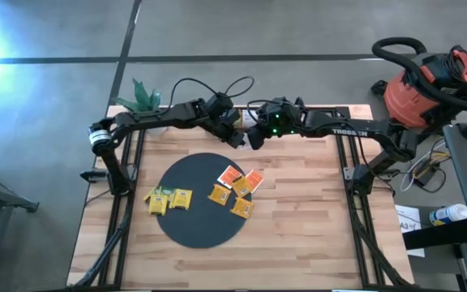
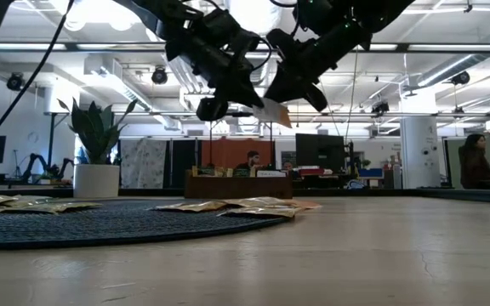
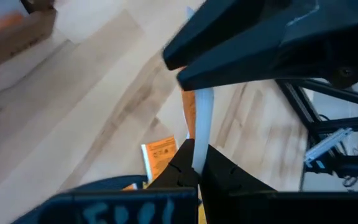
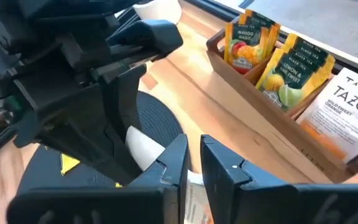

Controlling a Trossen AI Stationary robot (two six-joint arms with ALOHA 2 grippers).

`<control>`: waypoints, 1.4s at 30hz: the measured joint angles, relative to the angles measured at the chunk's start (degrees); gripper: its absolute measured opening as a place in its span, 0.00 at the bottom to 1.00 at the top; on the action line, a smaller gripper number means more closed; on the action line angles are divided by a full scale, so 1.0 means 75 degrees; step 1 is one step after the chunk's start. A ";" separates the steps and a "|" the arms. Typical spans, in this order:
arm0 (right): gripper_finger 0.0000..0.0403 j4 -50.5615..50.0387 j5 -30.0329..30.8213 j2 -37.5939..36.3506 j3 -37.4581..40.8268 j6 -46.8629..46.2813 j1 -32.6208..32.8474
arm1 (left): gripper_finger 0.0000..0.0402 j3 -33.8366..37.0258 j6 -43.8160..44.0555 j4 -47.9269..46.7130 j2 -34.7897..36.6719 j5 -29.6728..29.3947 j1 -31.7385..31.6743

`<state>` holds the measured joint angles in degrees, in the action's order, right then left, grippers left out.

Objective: Pick & Place Tea
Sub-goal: Put the white tea bag into the right section of the wooden organizer

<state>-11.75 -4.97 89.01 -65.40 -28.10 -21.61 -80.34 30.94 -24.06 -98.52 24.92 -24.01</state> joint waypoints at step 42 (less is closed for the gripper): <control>0.11 -0.1530 -0.0215 0.0006 0.0459 0.0216 0.0175 | 0.12 0.1476 -0.0932 0.0127 0.0018 -0.0480 0.0513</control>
<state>-23.22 -6.59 89.06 -61.96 -26.48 -20.29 -69.26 23.95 -23.10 -98.39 21.32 -20.16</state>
